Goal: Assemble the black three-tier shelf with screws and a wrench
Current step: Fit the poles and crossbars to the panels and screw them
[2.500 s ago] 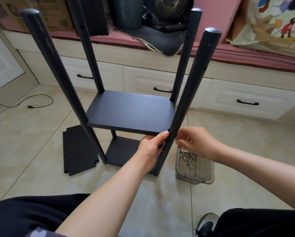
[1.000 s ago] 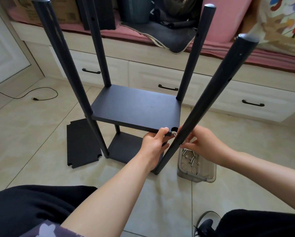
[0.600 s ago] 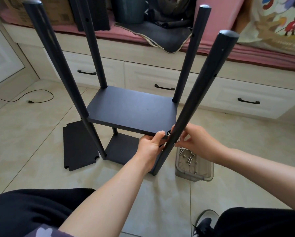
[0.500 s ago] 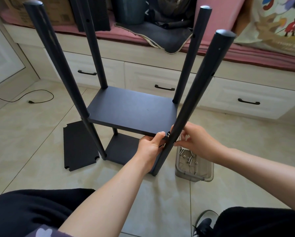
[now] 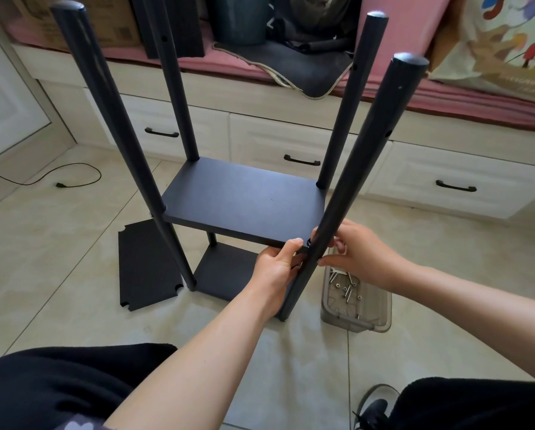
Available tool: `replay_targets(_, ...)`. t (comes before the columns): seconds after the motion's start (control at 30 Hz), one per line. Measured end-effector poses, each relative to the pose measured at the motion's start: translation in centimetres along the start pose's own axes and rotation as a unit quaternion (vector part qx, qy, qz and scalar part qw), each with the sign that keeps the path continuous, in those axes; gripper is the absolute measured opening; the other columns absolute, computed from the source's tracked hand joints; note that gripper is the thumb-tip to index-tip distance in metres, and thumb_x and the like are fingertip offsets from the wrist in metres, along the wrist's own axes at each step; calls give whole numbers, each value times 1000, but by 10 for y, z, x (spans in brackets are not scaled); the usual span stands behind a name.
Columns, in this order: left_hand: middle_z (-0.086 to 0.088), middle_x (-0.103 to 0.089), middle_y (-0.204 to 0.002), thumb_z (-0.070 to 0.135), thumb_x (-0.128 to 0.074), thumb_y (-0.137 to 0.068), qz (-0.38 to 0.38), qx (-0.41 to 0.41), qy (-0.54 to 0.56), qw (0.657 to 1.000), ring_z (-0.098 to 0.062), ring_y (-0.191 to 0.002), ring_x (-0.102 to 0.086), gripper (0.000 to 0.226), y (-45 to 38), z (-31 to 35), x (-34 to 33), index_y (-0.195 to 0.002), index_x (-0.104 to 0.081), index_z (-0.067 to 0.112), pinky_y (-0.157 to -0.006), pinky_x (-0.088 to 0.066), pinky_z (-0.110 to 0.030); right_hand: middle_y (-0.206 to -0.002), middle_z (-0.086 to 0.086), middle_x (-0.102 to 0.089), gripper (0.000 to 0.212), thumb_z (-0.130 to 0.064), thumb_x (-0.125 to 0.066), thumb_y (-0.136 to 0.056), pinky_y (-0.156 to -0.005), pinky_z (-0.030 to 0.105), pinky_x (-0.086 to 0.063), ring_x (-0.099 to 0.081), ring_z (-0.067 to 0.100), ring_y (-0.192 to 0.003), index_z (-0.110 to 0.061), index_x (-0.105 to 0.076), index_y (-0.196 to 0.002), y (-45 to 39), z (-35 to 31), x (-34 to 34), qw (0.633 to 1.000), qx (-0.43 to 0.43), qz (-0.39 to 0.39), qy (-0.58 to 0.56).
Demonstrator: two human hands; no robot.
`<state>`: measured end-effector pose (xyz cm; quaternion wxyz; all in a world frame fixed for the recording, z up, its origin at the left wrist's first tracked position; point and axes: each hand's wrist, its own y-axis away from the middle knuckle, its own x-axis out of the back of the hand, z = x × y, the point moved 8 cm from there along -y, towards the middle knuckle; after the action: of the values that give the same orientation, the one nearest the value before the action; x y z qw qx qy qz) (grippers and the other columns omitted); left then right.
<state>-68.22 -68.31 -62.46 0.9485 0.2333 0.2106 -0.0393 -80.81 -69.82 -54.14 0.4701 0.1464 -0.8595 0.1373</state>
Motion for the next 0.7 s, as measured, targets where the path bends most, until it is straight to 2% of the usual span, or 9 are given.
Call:
replay_targets(0.13, -22, -71, -101, 23, -58, -100, -12, -4, -4, 1000, -32, -97, -70, 30, 0, 2, 1, -111, -65, -5, -92, -54, -36, -82, -16, -48, 34, -19, -84, -75, -66, 36, -50, -46, 4, -65, -31, -62, -97, -2, 1, -1, 1000, -12, -6, 5)
replay_targets(0.27, -22, -73, -100, 21, -59, -100, -1, 3, -11, 1000, -32, -98, -71, 28, 0, 0, 3, -107, -67, -5, -90, -56, -33, -79, -15, -45, 32, -21, -83, -76, -67, 43, -52, -45, 7, -63, -27, -60, -98, -3, 2, 0, 999, -27, -5, 22)
replay_targets(0.33, -19, -74, -98, 20, -61, -99, 6, 4, -7, 1000, -30, -96, -70, 25, 0, -2, 4, -102, -69, -3, -91, -56, -35, -81, -14, -45, 34, -21, -83, -75, -68, 46, -52, -45, 8, -63, -25, -59, -99, -4, 1, 2, 999, -35, 3, 23)
replay_targets(0.43, -21, -74, -106, 23, -62, -98, 18, -1, -24, 1000, -32, -101, -71, 28, -2, -2, 9, -105, -70, -2, -95, -55, -39, -93, -13, -48, 47, -26, -85, -72, -71, 46, -52, -47, 5, -69, -27, -55, -108, -6, 2, 4, 998, -54, 8, 34)
replay_targets(0.5, -20, -74, -110, 25, -63, -98, 21, -2, -35, 999, -33, -107, -69, 28, -3, -2, 11, -108, -70, 0, -87, -56, -34, -109, -7, -46, 62, -28, -88, -69, -77, 45, -53, -50, 6, -82, -28, -52, -120, -9, 4, 5, 997, -75, 2, 37)
replay_targets(0.57, -10, -76, -107, 31, -63, -97, 25, 3, -72, 997, -20, -103, -71, 27, -2, -1, 12, -106, -72, 7, -75, -51, -21, -117, -1, -41, 83, -29, -90, -66, -83, 40, -52, -53, 16, -93, -31, -44, -135, -11, 13, 6, 992, -127, -7, 0)
replay_targets(0.63, 6, -78, -91, 41, -63, -96, 35, -1, -146, 989, 1, -85, -69, 26, 2, 7, 16, -96, -74, 17, -62, -47, -10, -118, 0, -46, 98, -25, -91, -65, -84, 35, -53, -59, 19, -96, -36, -34, -144, -11, 21, 3, 980, -182, -35, -74)
replay_targets(0.67, 10, -76, -83, 46, -63, -95, 42, -10, -200, 979, 5, -77, -67, 31, 5, 12, 18, -90, -75, 19, -57, -46, -8, -116, -1, -53, 100, -20, -91, -67, -83, 33, -54, -63, 18, -97, -39, -32, -145, -11, 21, -1, 974, -189, -55, -114)
replay_targets(0.7, 9, -75, -79, 54, -61, -94, 56, -26, -276, 959, 2, -72, -66, 41, 8, 19, 20, -83, -77, 18, -57, -48, -12, -111, -3, -62, 99, -13, -89, -69, -81, 30, -56, -66, 16, -96, -41, -32, -144, -12, 19, -4, 968, -186, -71, -155)
